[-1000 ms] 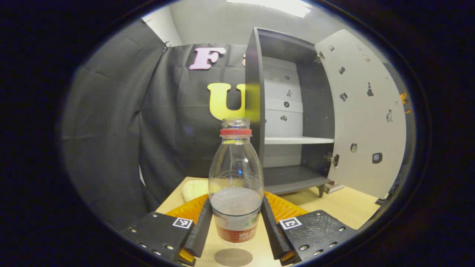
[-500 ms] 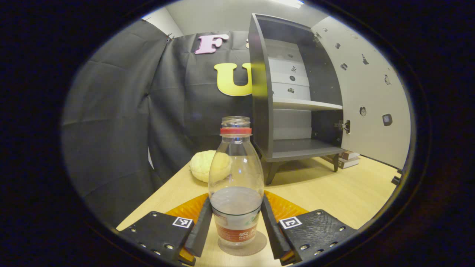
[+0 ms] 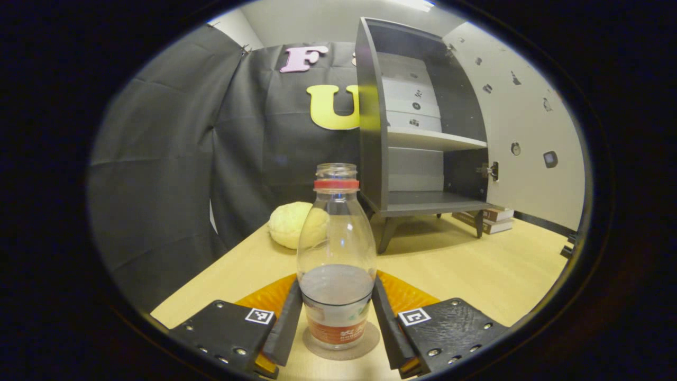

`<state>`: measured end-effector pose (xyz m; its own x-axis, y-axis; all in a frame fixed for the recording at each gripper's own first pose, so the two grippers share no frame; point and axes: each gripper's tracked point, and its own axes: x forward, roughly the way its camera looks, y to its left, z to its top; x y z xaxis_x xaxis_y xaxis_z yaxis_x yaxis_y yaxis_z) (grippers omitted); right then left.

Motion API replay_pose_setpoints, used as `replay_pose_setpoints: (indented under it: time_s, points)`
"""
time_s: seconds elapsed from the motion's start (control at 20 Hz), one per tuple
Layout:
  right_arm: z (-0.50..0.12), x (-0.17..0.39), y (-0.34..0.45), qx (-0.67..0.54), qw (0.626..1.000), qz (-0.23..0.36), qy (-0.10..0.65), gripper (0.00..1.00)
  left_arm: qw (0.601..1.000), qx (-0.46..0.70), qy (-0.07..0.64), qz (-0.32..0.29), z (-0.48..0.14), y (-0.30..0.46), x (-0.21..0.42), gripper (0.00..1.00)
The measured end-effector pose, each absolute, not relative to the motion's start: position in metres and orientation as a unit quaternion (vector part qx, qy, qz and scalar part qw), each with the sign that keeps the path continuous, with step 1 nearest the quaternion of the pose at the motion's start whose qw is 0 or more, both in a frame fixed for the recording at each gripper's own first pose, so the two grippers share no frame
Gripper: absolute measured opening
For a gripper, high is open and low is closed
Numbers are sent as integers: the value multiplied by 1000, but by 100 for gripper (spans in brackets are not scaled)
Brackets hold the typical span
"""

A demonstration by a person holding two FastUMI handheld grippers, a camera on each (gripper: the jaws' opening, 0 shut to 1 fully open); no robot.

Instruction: Open the cabinet door with the right hand, grasp the bottle in the cabinet with the left hand and place it on the coaster, then close the cabinet door with the right hand.

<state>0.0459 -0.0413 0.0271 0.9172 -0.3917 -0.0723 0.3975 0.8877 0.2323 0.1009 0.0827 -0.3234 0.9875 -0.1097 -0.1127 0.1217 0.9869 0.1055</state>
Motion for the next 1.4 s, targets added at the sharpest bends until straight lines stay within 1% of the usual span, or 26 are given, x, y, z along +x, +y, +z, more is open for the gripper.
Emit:
replay_pose_setpoints:
  time_s: [0.15,0.25,0.35,0.45,0.5,0.6,0.7,0.8,0.85,0.9,1.05,1.1,1.25,1.3,1.35,1.4]
  points:
    - [22,51,-38,135,970,-204,15,98,995,61,58,-56,-327,83,97,71]
    - [18,56,-39,131,970,-204,22,98,995,64,59,-56,-325,82,100,76]
    - [19,59,-38,121,971,-203,22,98,994,66,68,-50,-327,82,102,73]
    - [18,63,-36,113,973,-201,22,98,994,76,73,-43,-327,83,102,75]
    - [17,65,-37,108,974,-200,23,98,993,85,70,-36,-325,85,100,71]
    - [13,67,-37,100,974,-201,27,98,993,85,74,-34,-325,85,102,72]
    - [7,66,-37,97,974,-201,32,98,994,65,78,-40,-324,81,104,83]
    - [1,68,-37,97,974,-201,38,98,995,63,72,-34,-318,84,110,83]
    - [0,68,-37,96,974,-201,41,98,995,65,72,-33,-319,84,109,80]
    - [-3,68,-38,95,974,-201,43,98,995,66,72,-32,-318,84,106,83]
    - [-8,71,-35,92,975,-198,50,98,995,59,68,-30,-311,86,101,83]
    - [-10,71,-34,89,975,-197,51,98,996,55,67,-28,-309,86,101,80]
    - [-17,71,-33,74,976,-195,59,98,997,46,61,-22,-299,89,100,80]
    - [-19,72,-32,68,977,-195,62,98,997,42,57,-22,-293,89,100,86]
    - [-21,72,-32,65,977,-194,64,98,998,38,52,-24,-285,89,100,80]
    - [-24,73,-30,64,977,-193,67,98,998,36,47,-26,-278,87,100,83]
